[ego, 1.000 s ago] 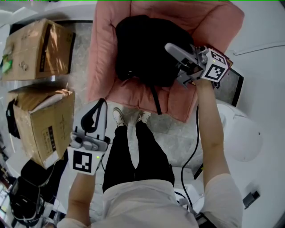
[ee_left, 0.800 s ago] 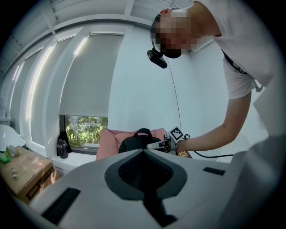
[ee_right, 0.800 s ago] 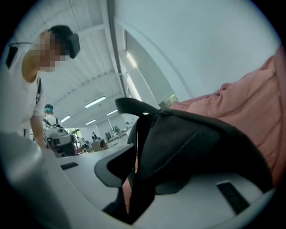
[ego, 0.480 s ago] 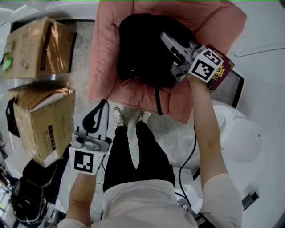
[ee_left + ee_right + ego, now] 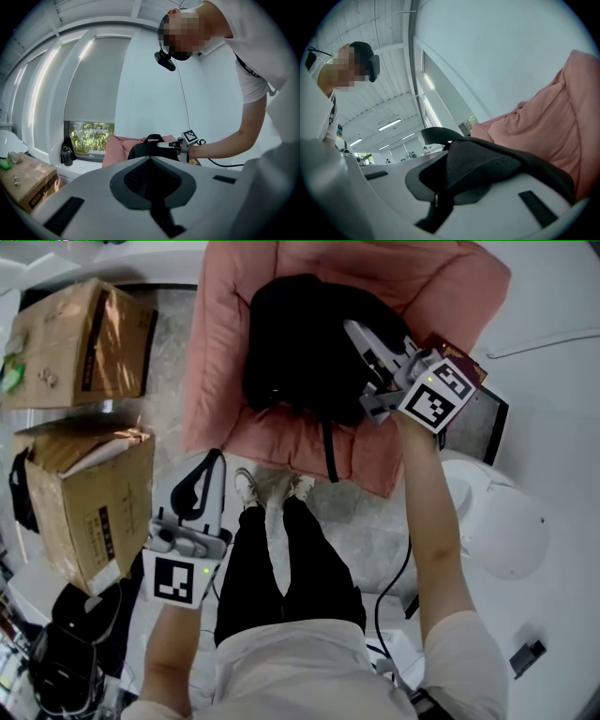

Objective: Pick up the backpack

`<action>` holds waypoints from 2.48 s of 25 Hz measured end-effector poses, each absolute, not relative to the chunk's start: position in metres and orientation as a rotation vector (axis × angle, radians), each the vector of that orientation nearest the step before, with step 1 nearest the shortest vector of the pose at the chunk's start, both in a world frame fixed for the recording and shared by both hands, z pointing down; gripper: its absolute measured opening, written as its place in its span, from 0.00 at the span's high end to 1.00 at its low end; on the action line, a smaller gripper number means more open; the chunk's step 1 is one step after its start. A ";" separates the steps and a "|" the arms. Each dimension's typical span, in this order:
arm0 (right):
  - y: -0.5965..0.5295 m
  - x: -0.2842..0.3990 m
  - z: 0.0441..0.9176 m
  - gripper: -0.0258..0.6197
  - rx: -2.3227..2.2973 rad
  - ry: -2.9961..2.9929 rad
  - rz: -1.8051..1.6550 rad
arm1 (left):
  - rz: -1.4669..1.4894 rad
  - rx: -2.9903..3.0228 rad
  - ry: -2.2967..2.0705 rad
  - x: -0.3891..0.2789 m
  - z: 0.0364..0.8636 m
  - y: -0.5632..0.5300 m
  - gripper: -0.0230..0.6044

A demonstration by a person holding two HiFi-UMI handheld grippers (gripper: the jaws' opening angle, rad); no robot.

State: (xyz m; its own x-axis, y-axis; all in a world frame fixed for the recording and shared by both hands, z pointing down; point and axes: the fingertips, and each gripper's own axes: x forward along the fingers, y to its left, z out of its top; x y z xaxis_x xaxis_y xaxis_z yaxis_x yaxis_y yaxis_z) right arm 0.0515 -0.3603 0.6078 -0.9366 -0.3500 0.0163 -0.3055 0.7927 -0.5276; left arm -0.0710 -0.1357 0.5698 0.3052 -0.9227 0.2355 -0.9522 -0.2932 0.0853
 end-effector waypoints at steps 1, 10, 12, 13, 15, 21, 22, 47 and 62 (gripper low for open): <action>-0.356 0.053 0.606 0.91 -0.532 2.902 -0.818 | 0.207 2.361 -1.728 -0.071 0.569 -0.134 0.95; -0.333 0.042 0.585 0.91 -0.633 2.904 -0.727 | 0.213 2.357 -1.756 -0.095 0.568 -0.122 0.95; -0.326 0.045 0.579 0.91 -0.657 2.895 -0.708 | 0.209 2.368 -1.773 -0.094 0.564 -0.118 0.95; -0.323 0.046 0.576 0.91 -0.661 2.895 -0.698 | 0.206 2.373 -1.782 -0.094 0.563 -0.116 0.95; -0.317 0.043 0.570 0.91 -0.664 2.901 -0.675 | 0.192 2.376 -1.801 -0.096 0.559 -0.112 0.95; -0.304 0.025 0.550 0.91 -0.705 2.866 -0.640 | 0.181 2.390 -1.824 -0.103 0.554 -0.102 0.95; -0.303 0.022 0.548 0.91 -0.712 2.859 -0.639 | 0.185 2.398 -1.825 -0.104 0.554 -0.101 0.95; -0.256 -0.014 0.489 0.91 -0.740 2.835 -0.698 | 0.121 2.460 -1.885 -0.146 0.512 -0.075 0.95; -0.233 -0.019 0.406 0.91 -0.787 2.811 -0.624 | 0.037 2.542 -1.954 -0.181 0.449 -0.086 0.95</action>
